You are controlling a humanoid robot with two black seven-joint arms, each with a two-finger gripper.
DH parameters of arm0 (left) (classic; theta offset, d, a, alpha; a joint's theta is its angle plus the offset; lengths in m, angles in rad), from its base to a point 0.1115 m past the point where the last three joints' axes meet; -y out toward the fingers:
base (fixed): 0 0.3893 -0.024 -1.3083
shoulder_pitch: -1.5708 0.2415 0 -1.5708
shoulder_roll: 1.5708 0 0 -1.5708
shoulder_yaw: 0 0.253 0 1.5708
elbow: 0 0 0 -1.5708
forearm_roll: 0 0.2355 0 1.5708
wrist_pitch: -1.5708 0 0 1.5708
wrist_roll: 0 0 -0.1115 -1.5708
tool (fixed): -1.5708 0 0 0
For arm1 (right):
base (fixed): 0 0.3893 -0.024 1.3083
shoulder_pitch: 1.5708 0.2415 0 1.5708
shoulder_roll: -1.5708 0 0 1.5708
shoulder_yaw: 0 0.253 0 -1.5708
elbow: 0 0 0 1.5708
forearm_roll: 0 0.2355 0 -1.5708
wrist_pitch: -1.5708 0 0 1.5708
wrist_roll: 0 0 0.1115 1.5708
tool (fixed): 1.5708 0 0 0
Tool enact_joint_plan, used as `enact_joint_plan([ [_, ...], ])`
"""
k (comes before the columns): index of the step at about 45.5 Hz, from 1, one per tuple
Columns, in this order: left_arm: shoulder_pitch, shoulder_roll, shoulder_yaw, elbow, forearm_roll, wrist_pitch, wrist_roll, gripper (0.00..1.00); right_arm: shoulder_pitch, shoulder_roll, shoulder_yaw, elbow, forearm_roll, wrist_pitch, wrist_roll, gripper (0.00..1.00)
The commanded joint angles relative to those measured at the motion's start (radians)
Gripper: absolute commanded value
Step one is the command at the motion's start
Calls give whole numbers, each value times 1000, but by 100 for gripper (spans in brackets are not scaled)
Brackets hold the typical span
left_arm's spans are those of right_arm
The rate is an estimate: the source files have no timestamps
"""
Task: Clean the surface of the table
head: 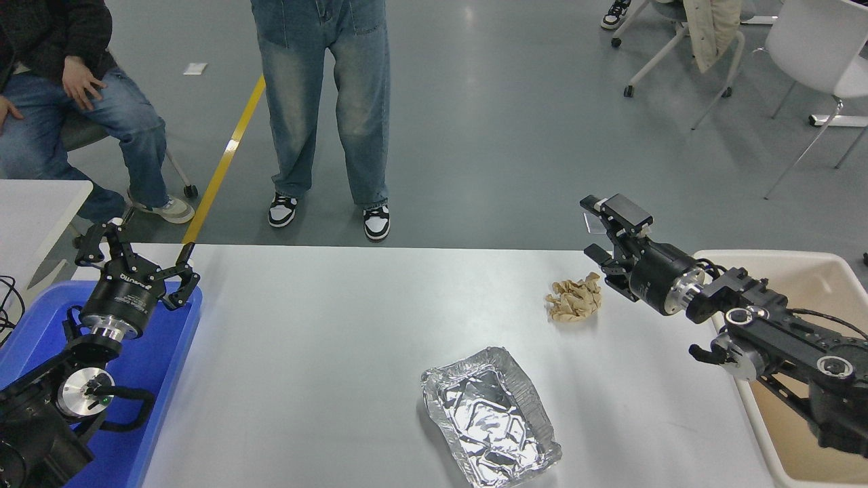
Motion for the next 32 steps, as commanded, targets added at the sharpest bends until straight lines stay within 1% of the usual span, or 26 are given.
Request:
enact_joint_plan([
  [1, 0, 0, 0, 0, 0, 0, 0, 100, 150, -44, -195, 112, -177, 93, -53, 100],
  [5, 0, 0, 0, 0, 0, 0, 0, 100, 188, -44, -275, 141, -243, 95, -61, 100],
  [9, 0, 0, 0, 0, 0, 0, 0, 100, 224, -43, -348, 173, -318, 93, -88, 100],
  [15, 0, 0, 0, 0, 0, 0, 0, 100, 238, -39, -421, 189, -476, 81, -125, 100],
  [20, 0, 0, 0, 0, 0, 0, 0, 100, 235, -38, -456, 199, -520, 81, -159, 100],
  [25, 0, 1, 0, 0, 0, 0, 0, 100, 236, -29, -477, 199, -534, 81, -161, 100],
  [32, 0, 0, 0, 0, 0, 0, 0, 100, 235, 10, -513, 175, -622, 81, -162, 100],
])
